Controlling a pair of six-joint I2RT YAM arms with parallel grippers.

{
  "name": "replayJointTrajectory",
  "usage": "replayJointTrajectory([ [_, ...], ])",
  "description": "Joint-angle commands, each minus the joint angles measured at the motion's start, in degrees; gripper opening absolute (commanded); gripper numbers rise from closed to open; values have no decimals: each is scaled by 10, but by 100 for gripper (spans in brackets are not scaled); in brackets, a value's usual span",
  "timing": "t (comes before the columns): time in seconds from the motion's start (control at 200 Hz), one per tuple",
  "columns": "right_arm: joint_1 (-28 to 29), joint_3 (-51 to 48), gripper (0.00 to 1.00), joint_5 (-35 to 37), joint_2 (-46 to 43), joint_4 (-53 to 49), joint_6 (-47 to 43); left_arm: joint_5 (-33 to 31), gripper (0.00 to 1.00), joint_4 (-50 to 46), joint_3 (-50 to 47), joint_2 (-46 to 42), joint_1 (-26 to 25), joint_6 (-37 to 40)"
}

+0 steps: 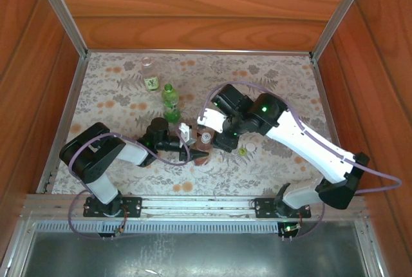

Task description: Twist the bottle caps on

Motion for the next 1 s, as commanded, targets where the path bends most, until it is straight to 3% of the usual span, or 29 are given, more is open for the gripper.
replayJointTrajectory([
  [0.0, -4, 26, 65, -24, 20, -43, -175, 40, 58, -22, -3, 10, 3, 16],
  [0.285, -19, 71, 62, -80, 92, -68, -229, 50, 58, -25, -7, 6, 4, 27],
  [0.445, -26, 74, 50, -90, 110, -58, -231, 49, 58, -30, -7, 4, 4, 28],
  [0.994, -27, 67, 51, -100, 140, -34, -226, 58, 58, -38, -1, -1, 4, 25],
])
